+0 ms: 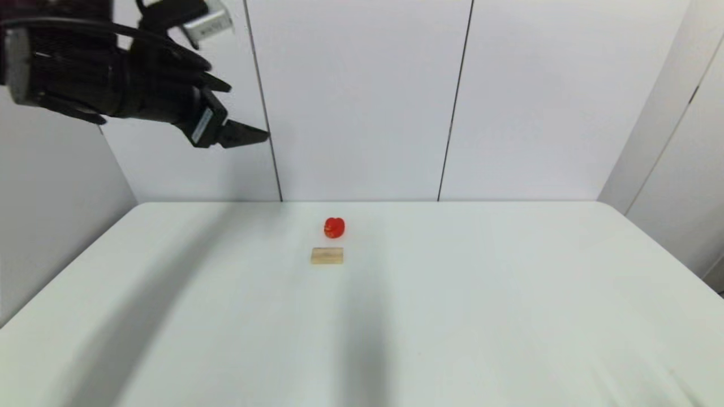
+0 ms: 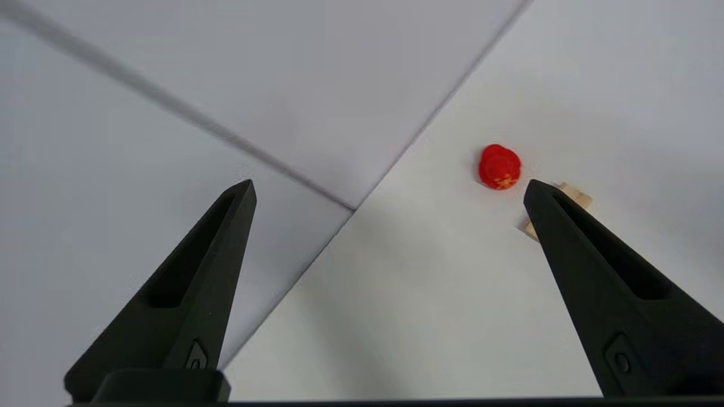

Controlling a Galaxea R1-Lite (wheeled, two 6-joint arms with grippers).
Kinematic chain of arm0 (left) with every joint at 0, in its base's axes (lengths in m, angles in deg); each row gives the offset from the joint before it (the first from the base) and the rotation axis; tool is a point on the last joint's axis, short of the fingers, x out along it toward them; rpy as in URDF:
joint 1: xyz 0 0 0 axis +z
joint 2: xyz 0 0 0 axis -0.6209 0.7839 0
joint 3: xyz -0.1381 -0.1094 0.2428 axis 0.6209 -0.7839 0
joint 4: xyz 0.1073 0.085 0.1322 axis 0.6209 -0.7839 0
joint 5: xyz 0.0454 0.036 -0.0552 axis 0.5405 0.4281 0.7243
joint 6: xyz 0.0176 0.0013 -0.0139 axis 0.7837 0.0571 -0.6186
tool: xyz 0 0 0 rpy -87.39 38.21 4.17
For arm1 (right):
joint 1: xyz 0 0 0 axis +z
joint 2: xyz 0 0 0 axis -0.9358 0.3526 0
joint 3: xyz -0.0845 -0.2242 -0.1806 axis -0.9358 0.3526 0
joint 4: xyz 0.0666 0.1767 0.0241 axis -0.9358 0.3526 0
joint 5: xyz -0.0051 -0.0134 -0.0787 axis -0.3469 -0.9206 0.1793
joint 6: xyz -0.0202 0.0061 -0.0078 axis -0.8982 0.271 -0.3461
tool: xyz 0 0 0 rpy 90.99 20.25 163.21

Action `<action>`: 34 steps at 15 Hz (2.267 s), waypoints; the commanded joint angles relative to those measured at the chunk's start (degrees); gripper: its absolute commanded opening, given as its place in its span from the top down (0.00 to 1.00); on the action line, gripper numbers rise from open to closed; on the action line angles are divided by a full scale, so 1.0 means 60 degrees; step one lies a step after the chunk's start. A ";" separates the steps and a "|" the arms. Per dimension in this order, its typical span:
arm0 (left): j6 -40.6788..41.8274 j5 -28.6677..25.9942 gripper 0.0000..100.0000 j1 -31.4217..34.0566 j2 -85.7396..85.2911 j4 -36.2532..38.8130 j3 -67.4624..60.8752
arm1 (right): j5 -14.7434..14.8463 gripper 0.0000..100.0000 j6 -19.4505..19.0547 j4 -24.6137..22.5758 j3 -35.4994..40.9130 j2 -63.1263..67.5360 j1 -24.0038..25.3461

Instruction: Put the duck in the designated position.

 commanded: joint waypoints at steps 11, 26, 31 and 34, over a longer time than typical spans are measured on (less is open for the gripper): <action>-0.4014 0.1929 0.00 0.2868 -0.7947 0.2990 -0.8213 | -0.0007 0.00 -0.0006 -0.0003 0.0000 0.0012 0.0001; -0.4380 0.1958 0.00 0.2809 -1.4598 0.3459 -1.5464 | -0.0007 0.00 -0.0006 -0.0003 0.0000 0.0012 0.0001; -0.4966 0.1724 0.00 0.2809 -1.5374 0.4484 -1.6445 | -0.0007 0.00 -0.0006 -0.0003 0.0000 0.0012 0.0001; -0.4951 0.1402 0.00 0.2809 -1.5887 0.3840 -1.6445 | -0.0007 0.00 -0.0006 -0.0003 0.0000 0.0012 0.0001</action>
